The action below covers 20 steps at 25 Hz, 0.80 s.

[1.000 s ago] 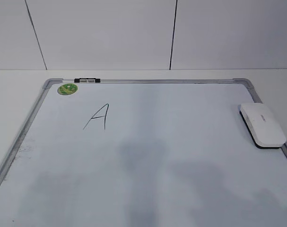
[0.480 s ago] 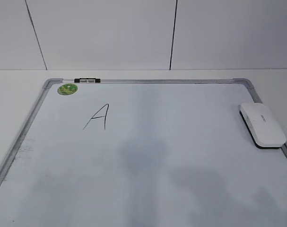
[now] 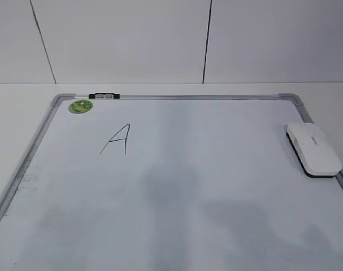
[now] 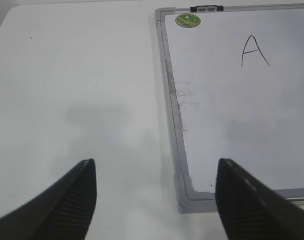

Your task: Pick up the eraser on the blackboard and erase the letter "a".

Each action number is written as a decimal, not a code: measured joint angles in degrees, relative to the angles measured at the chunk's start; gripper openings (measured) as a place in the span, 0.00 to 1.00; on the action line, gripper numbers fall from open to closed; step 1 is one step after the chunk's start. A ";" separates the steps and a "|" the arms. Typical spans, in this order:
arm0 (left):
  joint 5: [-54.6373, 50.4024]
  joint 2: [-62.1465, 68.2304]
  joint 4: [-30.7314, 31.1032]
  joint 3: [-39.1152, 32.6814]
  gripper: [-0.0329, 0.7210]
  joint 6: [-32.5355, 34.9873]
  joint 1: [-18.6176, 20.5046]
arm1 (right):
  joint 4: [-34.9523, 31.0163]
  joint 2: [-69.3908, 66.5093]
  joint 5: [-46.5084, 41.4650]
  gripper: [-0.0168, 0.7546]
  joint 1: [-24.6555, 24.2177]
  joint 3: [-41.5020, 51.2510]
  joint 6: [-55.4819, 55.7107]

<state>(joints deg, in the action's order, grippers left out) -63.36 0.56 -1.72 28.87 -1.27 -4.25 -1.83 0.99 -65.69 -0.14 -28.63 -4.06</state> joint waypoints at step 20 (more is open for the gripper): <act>0.00 0.00 0.00 0.00 0.78 0.00 1.47 | 0.00 0.00 0.00 0.77 0.00 0.00 0.00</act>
<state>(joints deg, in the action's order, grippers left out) -63.36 0.56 -1.72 28.87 -1.27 -2.78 -1.83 0.99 -65.69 -0.14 -28.63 -4.06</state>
